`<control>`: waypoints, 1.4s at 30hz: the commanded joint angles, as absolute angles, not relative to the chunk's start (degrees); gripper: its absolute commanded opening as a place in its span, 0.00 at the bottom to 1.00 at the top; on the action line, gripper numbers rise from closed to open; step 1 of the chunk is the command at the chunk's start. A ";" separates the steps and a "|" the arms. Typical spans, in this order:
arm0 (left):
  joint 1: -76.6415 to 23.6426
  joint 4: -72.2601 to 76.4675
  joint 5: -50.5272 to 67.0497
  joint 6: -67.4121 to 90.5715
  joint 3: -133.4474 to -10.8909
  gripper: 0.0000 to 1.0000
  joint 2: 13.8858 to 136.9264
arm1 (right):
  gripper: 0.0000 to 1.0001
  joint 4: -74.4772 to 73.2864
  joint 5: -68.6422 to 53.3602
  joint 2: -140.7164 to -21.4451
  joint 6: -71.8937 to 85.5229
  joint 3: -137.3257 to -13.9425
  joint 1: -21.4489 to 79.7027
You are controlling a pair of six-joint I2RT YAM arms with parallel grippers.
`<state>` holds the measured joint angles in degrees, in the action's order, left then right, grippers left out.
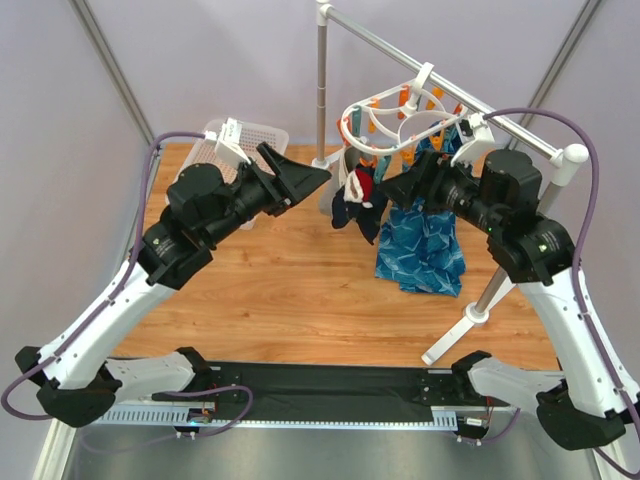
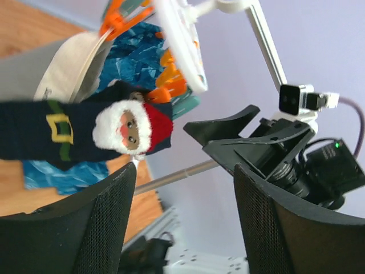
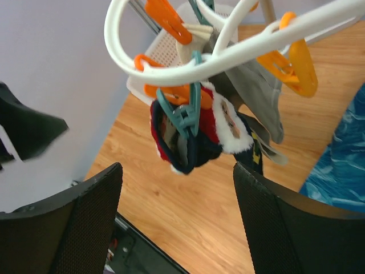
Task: Clip the socks to the hanger
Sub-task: Clamp the sock onto the hanger, then rotate the hanger at the clothesline.
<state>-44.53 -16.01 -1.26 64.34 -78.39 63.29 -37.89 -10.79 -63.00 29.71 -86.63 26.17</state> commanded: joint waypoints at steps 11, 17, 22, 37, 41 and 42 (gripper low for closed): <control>-42.63 -35.24 3.61 36.21 -74.18 0.73 54.06 | 0.68 -51.42 -13.13 -62.83 20.31 -97.02 48.21; -42.54 -37.52 1.58 37.00 -70.67 0.73 44.84 | 0.66 -35.21 3.23 -71.01 19.60 -90.03 56.51; -42.45 -41.04 1.06 39.02 -67.24 0.73 40.26 | 0.68 -26.28 16.76 -77.77 17.93 -85.87 55.90; -42.45 -43.07 -1.58 41.22 -59.24 0.72 32.08 | 0.75 -22.57 24.26 -55.47 19.60 -60.12 32.44; -42.45 -42.19 -1.32 41.57 -57.04 0.73 30.77 | 0.78 -26.70 21.37 -50.20 20.21 -57.93 31.46; -42.45 -42.10 -1.14 41.40 -56.95 0.72 30.67 | 0.79 -27.50 20.57 -48.27 20.48 -57.66 31.55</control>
